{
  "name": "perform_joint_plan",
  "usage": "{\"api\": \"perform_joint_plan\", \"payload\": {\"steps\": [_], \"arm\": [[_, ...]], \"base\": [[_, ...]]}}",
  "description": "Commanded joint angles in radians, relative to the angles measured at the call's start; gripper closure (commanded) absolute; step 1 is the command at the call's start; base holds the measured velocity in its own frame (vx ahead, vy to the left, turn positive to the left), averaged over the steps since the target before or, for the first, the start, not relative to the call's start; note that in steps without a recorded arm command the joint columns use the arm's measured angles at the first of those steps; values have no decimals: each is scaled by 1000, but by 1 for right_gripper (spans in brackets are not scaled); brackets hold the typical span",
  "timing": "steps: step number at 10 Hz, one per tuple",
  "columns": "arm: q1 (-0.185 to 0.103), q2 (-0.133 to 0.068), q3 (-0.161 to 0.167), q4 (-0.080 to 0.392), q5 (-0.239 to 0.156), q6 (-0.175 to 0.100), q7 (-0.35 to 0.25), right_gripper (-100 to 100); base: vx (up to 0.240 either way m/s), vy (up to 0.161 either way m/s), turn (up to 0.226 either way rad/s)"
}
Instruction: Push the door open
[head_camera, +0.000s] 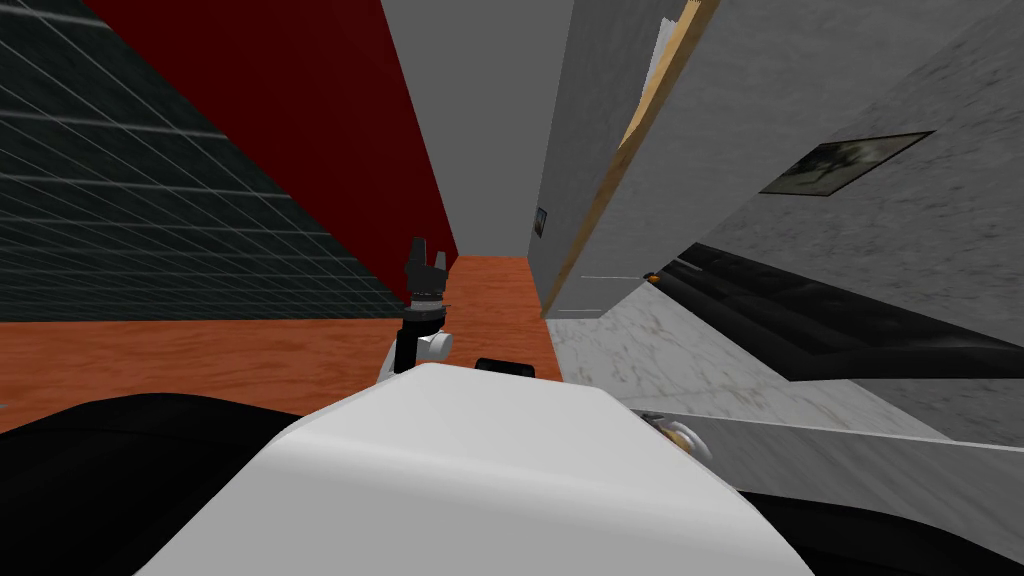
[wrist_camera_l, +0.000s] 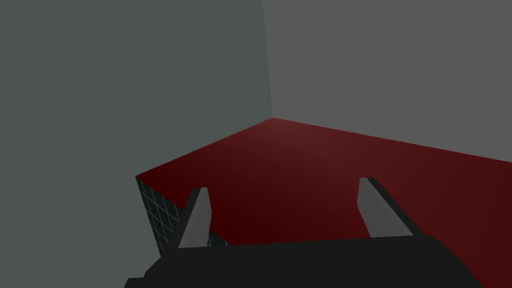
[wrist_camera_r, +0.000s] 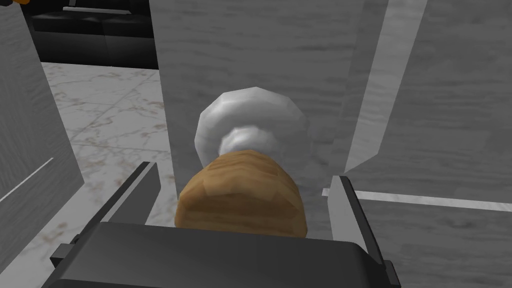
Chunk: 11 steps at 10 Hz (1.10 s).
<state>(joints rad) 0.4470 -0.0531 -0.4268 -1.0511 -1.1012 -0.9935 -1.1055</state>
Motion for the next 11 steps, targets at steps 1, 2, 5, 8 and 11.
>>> {"api": "perform_joint_plan", "payload": {"steps": [1,2,5,8,11], "arm": [[0,0,0,-1,0,0,1,100],[0,0,0,-1,0,0,1,100],[0,0,0,-1,0,0,1,100],[3,-16,-18,5,-17,-2,2,100],[7,-25,-36,13,-37,-8,3,100]], "base": [[-1,10,-12],[-4,28,-4],[-1,5,1],[38,-80,-20],[92,-175,-33]]}}
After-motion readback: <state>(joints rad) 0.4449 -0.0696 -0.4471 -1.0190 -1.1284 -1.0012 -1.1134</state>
